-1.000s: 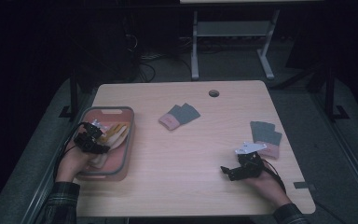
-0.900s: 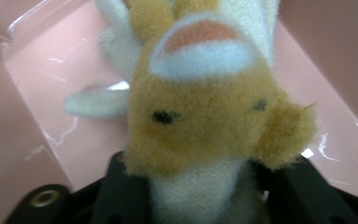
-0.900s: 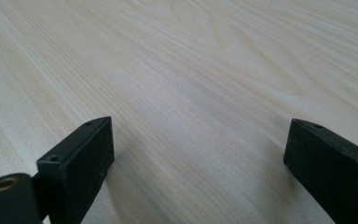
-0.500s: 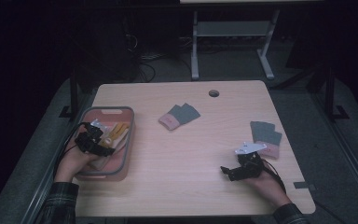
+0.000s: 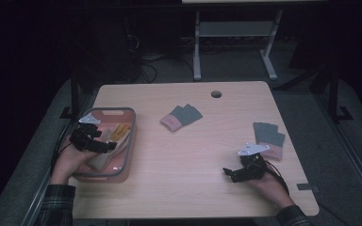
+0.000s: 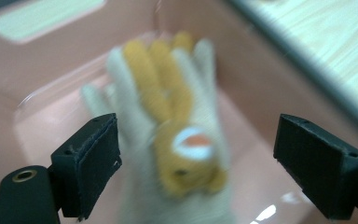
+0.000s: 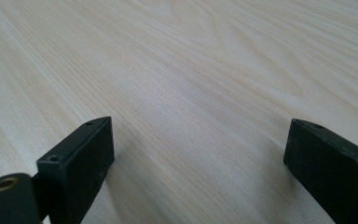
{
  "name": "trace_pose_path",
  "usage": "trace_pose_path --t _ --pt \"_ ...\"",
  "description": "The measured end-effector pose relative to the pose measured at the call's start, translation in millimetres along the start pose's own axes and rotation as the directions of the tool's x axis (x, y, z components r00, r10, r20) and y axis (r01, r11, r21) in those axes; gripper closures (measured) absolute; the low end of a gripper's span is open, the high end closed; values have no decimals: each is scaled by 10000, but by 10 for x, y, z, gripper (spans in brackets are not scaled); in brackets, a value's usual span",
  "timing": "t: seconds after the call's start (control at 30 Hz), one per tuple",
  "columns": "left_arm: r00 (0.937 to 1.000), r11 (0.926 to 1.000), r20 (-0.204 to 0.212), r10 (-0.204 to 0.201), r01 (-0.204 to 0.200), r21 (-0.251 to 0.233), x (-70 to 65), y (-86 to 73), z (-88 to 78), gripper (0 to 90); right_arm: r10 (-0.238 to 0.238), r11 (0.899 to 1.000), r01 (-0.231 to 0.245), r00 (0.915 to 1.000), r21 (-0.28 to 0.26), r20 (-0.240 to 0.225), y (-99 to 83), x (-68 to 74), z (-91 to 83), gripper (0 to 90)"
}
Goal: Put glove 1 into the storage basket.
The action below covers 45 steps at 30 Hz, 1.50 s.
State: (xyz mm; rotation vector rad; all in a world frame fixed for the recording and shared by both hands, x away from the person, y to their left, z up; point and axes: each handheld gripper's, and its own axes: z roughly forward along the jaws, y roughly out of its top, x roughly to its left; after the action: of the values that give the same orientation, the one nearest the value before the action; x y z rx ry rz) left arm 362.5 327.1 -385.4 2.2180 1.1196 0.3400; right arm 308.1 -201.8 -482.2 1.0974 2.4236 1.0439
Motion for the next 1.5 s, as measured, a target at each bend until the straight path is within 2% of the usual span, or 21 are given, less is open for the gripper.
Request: trace_pose_path --t 0.03,0.07,0.1,0.2,0.23,0.37,0.47,0.6,0.67,0.73,0.77,0.87,0.93,1.03,1.07,1.1,1.13,1.17,1.33,1.4,1.5 --pt "9997 9998 243 -50 54 -178 -17 16 -12 135 2 10000 -2 10000 -2 1 0 0 0 81" --pt "9997 9998 243 -50 54 -178 -17 16 -12 135 3 10000 -3 10000 -1 0 0 0 0 81" --pt "9983 9992 577 -47 70 -404 -61 50 -25 135 -2 10000 2 10000 -1 1 0 0 0 81" --pt "9956 9977 939 9 56 -680 -161 107 -12 135 0 10000 0 10000 -1 1 0 0 0 81" --pt "9956 9977 939 9 56 -680 -161 107 -12 135 0 10000 0 10000 -1 1 0 0 0 81" --pt "9905 9953 1371 134 -1 -967 -305 183 32 135 0 10000 0 10000 1 2 0 0 0 81" --pt "9862 9936 1624 334 -152 -1123 -470 261 84 136 0 10000 0 10000 0 6 0 0 0 81" --pt "9825 9927 1784 528 -322 -1164 -582 305 117 137 -1 10000 1 10000 -3 4 0 0 0 81" --pt "9772 9911 1995 726 -483 -1240 -704 343 162 138 2 10000 -2 10000 -1 3 0 0 0 81" --pt "9762 9908 2041 735 -483 -1261 -733 350 175 139 2 10000 -2 10000 1 4 0 0 0 81" --pt "9738 9895 2110 844 -571 -1326 -814 367 210 139 2 10000 -2 10000 1 3 0 0 0 81" --pt "9699 9893 2193 1057 -803 -1220 -939 385 286 139 -1 10000 1 10000 1 4 0 0 0 81" --pt "9691 9893 2221 1069 -815 -1207 -966 387 303 140 -2 10000 2 10000 -3 4 0 0 0 81" --pt "9647 9888 2364 1158 -895 -1191 -1121 391 389 141 2 10000 -2 10000 -2 2 0 0 0 81" --pt "9647 9888 2364 1158 -895 -1191 -1121 391 389 141 -3 10000 3 10000 0 4 0 -1 0 81" --pt "9611 9865 2389 1385 -1126 -1188 -1185 396 418 141 0 10000 0 10000 -1 2 0 0 0 81" --pt "9611 9865 2389 1385 -1126 -1188 -1185 396 418 141 0 10000 0 10000 -1 2 0 0 0 81" --pt "9580 9857 2466 1465 -1204 -1179 -1258 400 451 141 3 10000 -3 10000 -3 5 0 0 0 81" --pt "9549 9842 2501 1598 -1345 -1151 -1430 384 544 141 -3 10000 3 10000 -2 4 0 0 0 81" --pt "9528 9830 2513 1701 -1463 -1108 -1458 377 557 141 -5 10000 5 10000 -5 3 0 -1 0 81" --pt "9479 9809 2587 1860 -1641 -1041 -1571 341 628 141 -13 10000 13 10000 7 -15 1 -1 0 81"
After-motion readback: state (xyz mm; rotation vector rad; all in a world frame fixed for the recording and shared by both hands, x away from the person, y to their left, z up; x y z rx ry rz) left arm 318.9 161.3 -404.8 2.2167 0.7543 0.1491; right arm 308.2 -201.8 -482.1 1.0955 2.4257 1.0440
